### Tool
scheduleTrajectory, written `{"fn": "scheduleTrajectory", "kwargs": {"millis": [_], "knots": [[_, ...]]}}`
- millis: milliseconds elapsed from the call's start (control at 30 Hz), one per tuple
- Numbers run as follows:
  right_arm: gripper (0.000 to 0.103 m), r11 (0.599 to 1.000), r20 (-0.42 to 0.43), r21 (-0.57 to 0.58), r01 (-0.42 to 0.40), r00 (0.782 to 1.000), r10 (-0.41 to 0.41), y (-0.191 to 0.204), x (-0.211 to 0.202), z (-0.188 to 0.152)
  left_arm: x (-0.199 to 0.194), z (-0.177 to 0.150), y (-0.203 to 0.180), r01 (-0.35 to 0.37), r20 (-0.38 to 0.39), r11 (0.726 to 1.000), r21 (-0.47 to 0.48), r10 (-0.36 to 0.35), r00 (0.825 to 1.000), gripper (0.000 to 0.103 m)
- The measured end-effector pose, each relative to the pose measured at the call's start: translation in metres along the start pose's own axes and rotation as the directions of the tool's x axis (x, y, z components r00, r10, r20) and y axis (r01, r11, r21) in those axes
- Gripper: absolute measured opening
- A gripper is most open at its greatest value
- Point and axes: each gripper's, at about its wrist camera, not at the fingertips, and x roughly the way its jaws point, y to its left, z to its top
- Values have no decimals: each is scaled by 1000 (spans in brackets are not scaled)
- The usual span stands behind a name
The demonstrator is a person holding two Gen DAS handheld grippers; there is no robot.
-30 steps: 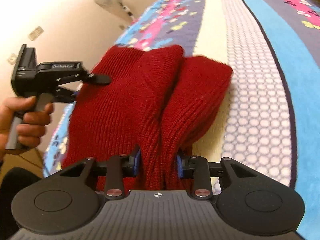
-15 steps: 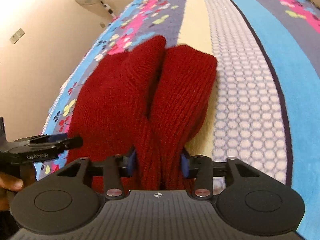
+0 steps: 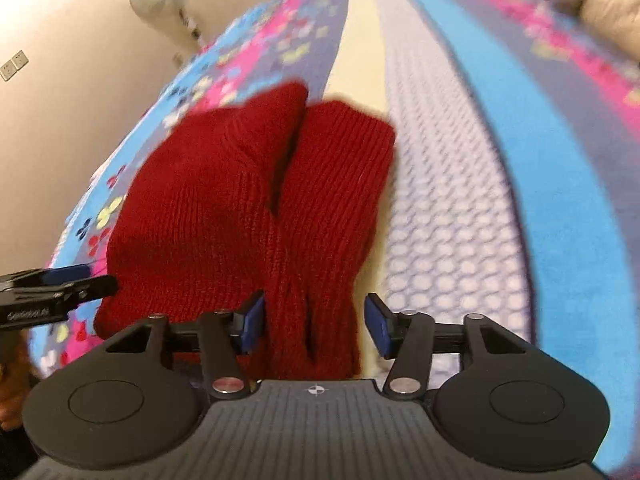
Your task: Fold small clothes
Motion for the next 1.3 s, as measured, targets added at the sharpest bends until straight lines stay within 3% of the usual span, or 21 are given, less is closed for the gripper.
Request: {"fn": "scheduleTrajectory", "kwargs": {"millis": [133, 233, 333, 467, 700, 967, 1300], "knots": [[83, 981, 162, -158, 112, 983, -87, 27, -41, -18, -35, -13, -22, -25, 109, 1000, -12, 26, 994, 88], [87, 962, 252, -209, 176, 960, -121, 37, -68, -33, -58, -25, -39, -45, 146, 996, -78, 56, 988, 88], [93, 964, 292, -161, 213, 943, -159, 37, -89, -49, -72, -35, -51, -28, 140, 989, -149, 49, 989, 88], [94, 964, 291, -120, 236, 937, -193, 35, -98, -61, -78, -47, -69, -60, 126, 986, -157, 80, 989, 88], [94, 956, 239, -129, 264, 944, -228, 34, -77, -59, -55, -42, -58, -121, 89, 974, -192, 141, 986, 88], [94, 953, 247, -156, 258, 945, -215, 41, -77, -62, -57, -44, -63, -126, 118, 981, -146, 143, 983, 88], [94, 955, 250, -155, 255, 945, -212, 39, -79, -61, -56, -42, -60, -122, 114, 979, -163, 141, 983, 88]]}}
